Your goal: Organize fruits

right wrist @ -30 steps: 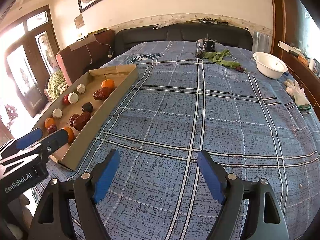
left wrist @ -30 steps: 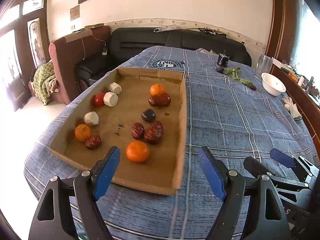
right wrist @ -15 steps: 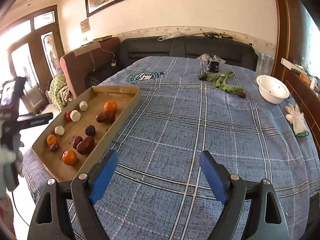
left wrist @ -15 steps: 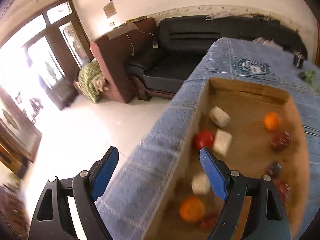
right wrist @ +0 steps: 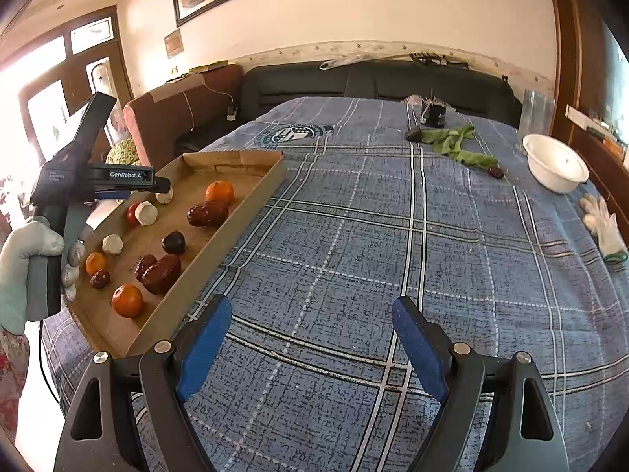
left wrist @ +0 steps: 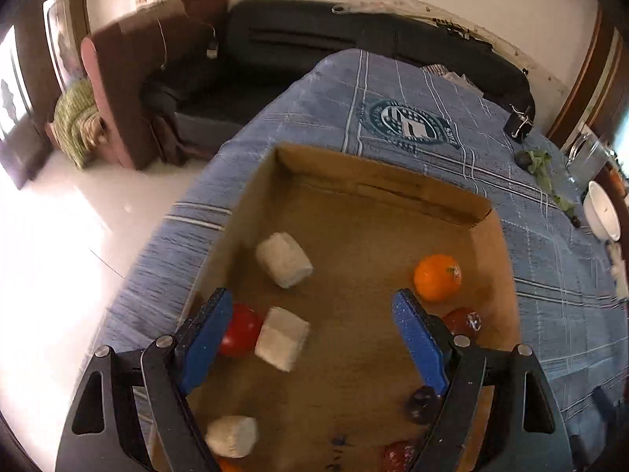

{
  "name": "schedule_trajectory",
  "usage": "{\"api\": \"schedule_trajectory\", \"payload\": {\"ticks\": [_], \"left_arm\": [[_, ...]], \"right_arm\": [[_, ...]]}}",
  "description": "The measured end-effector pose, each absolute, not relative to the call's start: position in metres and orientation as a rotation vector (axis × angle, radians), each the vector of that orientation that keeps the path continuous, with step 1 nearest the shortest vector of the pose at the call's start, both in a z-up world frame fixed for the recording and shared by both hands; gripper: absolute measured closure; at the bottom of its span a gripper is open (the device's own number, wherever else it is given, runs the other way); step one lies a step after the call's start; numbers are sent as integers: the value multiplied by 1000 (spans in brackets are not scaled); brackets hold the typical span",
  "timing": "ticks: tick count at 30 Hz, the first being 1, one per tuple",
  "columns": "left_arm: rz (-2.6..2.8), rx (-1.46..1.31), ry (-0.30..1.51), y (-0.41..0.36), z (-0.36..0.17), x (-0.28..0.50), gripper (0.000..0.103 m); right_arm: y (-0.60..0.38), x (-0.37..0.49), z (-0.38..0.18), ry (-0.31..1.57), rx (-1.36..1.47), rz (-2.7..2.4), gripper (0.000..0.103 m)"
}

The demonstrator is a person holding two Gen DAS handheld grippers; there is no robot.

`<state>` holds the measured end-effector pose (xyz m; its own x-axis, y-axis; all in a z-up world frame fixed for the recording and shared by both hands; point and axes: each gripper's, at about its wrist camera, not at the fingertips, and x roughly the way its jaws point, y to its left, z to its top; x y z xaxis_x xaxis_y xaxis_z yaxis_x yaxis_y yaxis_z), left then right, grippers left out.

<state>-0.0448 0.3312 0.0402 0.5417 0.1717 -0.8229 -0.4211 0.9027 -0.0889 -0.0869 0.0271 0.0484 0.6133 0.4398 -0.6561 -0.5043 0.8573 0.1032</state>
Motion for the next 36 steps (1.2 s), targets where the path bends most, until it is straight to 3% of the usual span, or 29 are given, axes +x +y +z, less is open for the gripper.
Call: {"api": "schedule_trajectory", "payload": {"ticks": [8, 12, 18, 28, 36], "left_arm": [[-23, -497, 909, 305, 58, -47, 20], [126, -290, 923, 279, 67, -38, 20], [262, -87, 1030, 258, 40, -17, 18], [357, -83, 965, 279, 71, -74, 18], [242, -13, 1055, 251, 45, -116, 16]], "right_arm": [[16, -75, 39, 781, -17, 571, 15], [18, -77, 49, 774, -34, 573, 15], [19, -80, 72, 723, -59, 576, 15], [13, -82, 68, 745, -39, 559, 15], [17, -100, 75, 714, -63, 566, 15]]}}
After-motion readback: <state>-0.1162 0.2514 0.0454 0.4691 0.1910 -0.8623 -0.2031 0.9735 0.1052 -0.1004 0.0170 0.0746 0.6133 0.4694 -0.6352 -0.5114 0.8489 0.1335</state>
